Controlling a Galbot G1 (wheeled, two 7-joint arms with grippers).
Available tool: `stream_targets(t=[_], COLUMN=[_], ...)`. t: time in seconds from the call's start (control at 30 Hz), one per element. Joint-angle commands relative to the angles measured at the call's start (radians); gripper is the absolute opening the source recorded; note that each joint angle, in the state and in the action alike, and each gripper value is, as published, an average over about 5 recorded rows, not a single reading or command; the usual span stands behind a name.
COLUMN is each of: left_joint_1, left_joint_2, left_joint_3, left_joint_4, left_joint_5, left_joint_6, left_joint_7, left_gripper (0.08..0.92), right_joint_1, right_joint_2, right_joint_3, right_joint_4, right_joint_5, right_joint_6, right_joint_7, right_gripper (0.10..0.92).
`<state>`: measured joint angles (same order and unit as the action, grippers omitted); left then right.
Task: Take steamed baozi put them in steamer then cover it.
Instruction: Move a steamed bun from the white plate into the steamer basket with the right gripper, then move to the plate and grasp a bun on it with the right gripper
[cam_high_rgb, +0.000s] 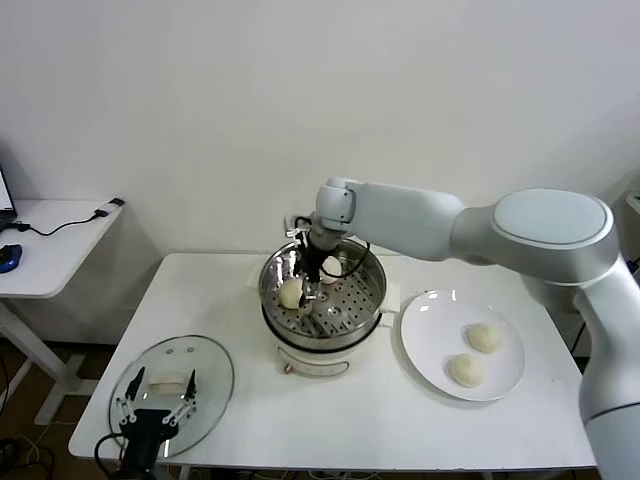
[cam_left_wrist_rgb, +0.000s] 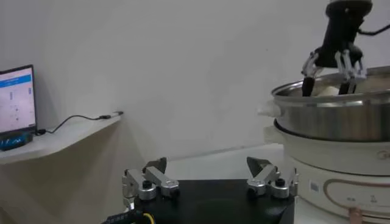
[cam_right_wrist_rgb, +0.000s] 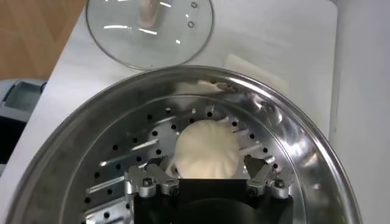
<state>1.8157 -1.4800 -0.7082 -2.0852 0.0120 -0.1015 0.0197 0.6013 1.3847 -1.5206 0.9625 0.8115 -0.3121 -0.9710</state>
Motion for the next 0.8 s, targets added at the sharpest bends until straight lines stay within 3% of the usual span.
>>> stream_targets(t=[0.03, 0.37, 0.57, 0.8], left_joint_1=[0.001, -0.006, -0.006, 0.011], left_joint_2=[-0.004, -0.009, -0.013, -0.016], left_joint_3=[0.001, 0.005, 0.003, -0.004], left_joint_4=[-0.004, -0.016, -0.019, -0.027], left_joint_5=[0.003, 0.017, 0.023, 0.027], left_joint_6=[0.002, 0.013, 0.016, 0.015], left_joint_7=[0.001, 0.002, 0.001, 0.000], left_gripper=[0.823, 0.823, 0.823, 0.823], right_joint_1=[0.132, 0.265, 0.193, -0.063], right_joint_2=[-0.168, -0.565, -0.776, -0.914], right_joint_3=[-0.010, -0.064, -0.056, 0.077], right_joint_4=[0.138, 0.416, 0.528, 0.543], right_joint_5=[0.012, -0.079, -0.264, -0.473], right_joint_6=[0.014, 0.053, 0.060, 0.064], right_joint_7=[-0.036, -0.067, -0.084, -0.097], right_gripper=[0.823, 0.823, 0.823, 0.823])
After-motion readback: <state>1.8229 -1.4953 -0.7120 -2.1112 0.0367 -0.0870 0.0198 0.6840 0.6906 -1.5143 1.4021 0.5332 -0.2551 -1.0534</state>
